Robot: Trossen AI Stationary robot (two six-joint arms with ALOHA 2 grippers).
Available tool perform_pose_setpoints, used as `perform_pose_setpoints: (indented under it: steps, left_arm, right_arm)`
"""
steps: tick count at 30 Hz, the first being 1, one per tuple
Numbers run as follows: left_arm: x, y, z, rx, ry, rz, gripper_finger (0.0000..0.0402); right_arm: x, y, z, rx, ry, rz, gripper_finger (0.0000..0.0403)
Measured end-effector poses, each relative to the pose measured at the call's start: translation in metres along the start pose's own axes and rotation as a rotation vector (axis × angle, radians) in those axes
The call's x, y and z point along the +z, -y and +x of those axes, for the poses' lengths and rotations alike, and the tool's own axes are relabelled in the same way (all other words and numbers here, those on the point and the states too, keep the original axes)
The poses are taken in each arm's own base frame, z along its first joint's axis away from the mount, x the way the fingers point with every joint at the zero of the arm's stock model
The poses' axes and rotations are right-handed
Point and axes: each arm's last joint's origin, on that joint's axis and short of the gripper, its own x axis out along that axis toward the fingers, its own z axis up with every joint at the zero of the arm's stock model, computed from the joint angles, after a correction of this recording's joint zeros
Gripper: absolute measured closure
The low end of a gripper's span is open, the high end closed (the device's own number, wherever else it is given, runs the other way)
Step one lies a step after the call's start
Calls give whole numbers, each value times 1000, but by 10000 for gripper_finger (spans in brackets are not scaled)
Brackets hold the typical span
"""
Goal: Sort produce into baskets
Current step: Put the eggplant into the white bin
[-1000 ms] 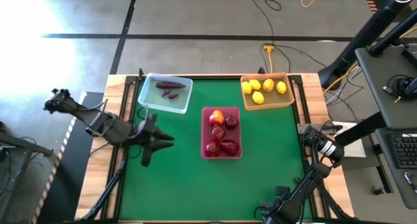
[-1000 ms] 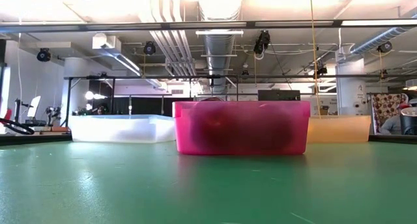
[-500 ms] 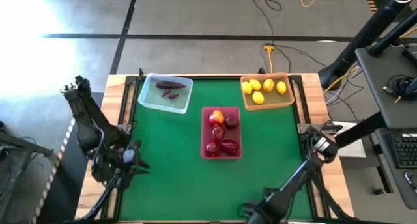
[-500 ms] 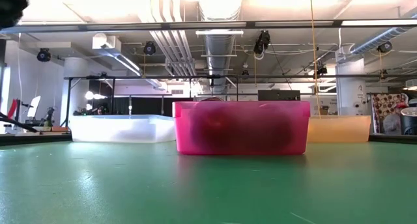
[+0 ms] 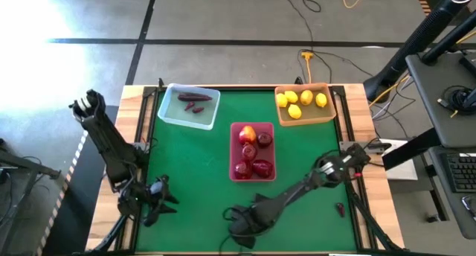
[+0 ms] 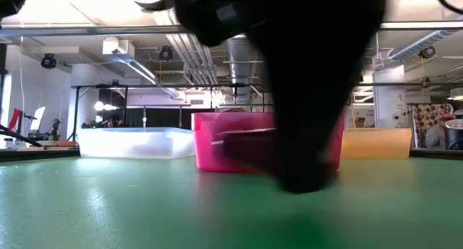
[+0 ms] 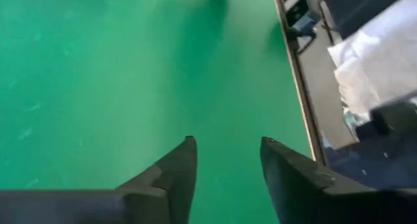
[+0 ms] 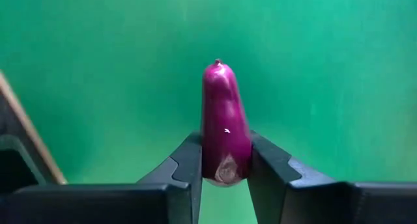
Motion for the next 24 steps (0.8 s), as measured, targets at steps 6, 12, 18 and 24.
perform_pose_setpoints:
  steps: [6, 12, 18, 24]
  left_arm:
    - [-1, 1, 12, 77, 37, 6, 184]
    - [3, 4, 28, 133, 95, -4, 150]
    - [-1, 8, 50, 130, 175, -40, 152]
    - [-8, 24, 72, 110, 106, 15, 167]
  right_arm:
    - [27, -1, 8, -9, 75, 5, 313]
    - [37, 6, 14, -12, 83, 117, 306]
    - [38, 7, 14, -16, 83, 104, 288]
    - [39, 6, 11, -12, 88, 95, 222]
